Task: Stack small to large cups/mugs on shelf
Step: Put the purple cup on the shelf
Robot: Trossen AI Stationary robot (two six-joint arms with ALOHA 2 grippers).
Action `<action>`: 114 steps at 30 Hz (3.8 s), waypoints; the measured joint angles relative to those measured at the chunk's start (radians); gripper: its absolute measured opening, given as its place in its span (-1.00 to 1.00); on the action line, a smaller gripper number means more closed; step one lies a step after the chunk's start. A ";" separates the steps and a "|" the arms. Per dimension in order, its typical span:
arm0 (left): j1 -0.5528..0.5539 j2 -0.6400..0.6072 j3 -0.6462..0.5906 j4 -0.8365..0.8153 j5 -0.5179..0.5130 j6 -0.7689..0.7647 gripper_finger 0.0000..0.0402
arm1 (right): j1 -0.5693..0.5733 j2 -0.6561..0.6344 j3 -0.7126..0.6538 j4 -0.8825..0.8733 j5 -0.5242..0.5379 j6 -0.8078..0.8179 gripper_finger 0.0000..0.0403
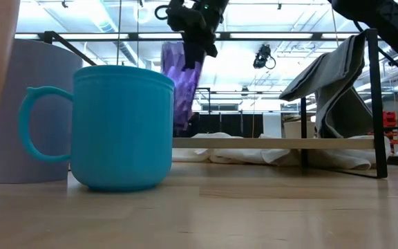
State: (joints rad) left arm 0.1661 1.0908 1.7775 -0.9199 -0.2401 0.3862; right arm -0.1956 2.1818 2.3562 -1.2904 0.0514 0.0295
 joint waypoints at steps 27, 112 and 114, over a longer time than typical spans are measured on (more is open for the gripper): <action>0.000 0.000 0.000 0.001 0.000 -0.001 -0.33 | -0.013 -0.018 0.000 -0.170 0.001 0.001 -0.96; 0.000 0.000 0.000 -0.006 0.000 -0.035 -0.28 | -0.006 -0.488 -0.751 -0.003 0.007 0.409 -0.96; 0.000 0.000 0.000 -0.006 0.000 -0.035 -0.29 | -0.006 -0.487 -0.751 -0.003 0.007 0.413 -0.96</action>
State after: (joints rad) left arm 0.1661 1.0908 1.7778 -0.9260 -0.2398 0.3515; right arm -0.2016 1.6947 1.6051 -1.2938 0.0581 0.4423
